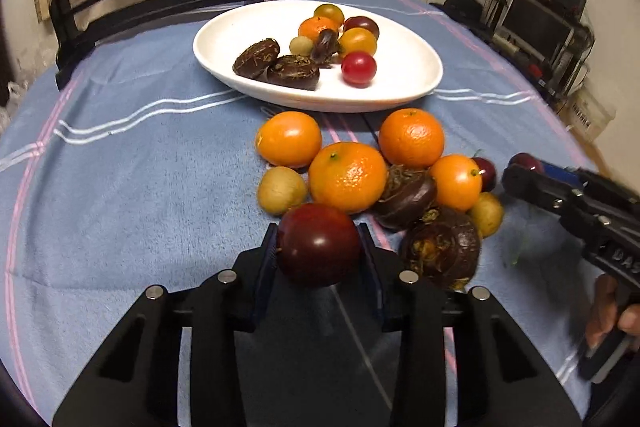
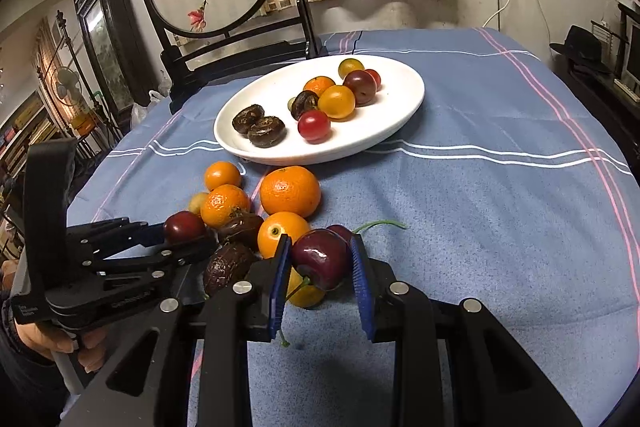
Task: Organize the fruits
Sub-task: 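Grasp a dark red tomato with the left gripper while the right gripper grasps a dark cherry, then lower both held fruits onto the white plate and open both grippers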
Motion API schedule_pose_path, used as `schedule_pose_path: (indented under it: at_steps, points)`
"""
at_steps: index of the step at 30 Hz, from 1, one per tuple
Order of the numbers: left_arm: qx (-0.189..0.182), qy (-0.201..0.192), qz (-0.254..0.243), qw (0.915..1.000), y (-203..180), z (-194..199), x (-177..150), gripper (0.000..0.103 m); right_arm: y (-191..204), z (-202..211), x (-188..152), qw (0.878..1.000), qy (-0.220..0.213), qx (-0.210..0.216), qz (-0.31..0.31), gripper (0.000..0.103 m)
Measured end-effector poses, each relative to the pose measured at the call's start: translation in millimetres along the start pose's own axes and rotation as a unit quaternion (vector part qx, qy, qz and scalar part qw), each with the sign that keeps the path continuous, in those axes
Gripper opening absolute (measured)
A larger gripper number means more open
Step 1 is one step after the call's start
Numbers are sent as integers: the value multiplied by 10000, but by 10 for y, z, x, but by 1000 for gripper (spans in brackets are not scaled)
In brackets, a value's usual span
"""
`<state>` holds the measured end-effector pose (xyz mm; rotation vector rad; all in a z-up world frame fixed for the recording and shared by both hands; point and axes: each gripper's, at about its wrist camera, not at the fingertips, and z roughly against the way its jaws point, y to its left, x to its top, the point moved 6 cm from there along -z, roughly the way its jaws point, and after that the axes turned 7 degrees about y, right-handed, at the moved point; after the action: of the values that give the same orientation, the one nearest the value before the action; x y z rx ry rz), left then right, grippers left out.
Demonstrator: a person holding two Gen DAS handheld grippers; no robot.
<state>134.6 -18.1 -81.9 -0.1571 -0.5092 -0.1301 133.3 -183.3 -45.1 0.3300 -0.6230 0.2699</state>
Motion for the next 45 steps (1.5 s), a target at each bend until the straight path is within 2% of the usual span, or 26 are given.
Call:
schedule_pose_path:
  at_steps: [7, 13, 17, 20, 27, 29, 30, 31, 34, 37, 39, 45]
  points:
    - [-167, -343, 175, 9991, 12, 375, 159, 37, 17, 196, 150, 9993, -317, 131, -120, 30]
    - [3, -598, 125, 9981, 15, 500, 645, 37, 187, 221, 595, 9989, -430, 123, 157, 30]
    - [10, -638, 498, 9967, 141, 366, 1012, 37, 196, 75, 893, 9988, -456, 80, 178, 30]
    - [28, -528, 638, 9966, 189, 184, 1157, 37, 116, -151, 1009, 9993, -369, -6, 82, 30]
    - [156, -264, 550, 9980, 141, -259, 1367, 38, -110, -603, 1027, 9996, -68, 23, -270, 31]
    - [110, -272, 625, 9976, 137, -320, 1411, 44, -144, -639, 1009, 9992, -14, 105, -379, 49]
    - [89, -309, 666, 9973, 142, -318, 1423, 55, -171, -639, 989, 9990, 2, 134, -437, 52]
    - [95, -396, 731, 9965, 151, -296, 1426, 63, -183, -636, 980, 9989, 9, 137, -450, 52]
    - [235, -763, 854, 9931, 192, -144, 1355, 73, -213, -602, 949, 9987, -13, 141, -486, 53]
    - [385, -779, 676, 9939, 199, -28, 1279, 81, -226, -544, 926, 9985, -44, 151, -529, 58]
    - [430, -866, 655, 9932, 219, 44, 1225, 86, -214, -496, 901, 9985, -63, 162, -521, 58]
    - [497, -841, 651, 9931, 301, 184, 1012, 86, -126, -325, 736, 9994, -153, 92, -300, 58]
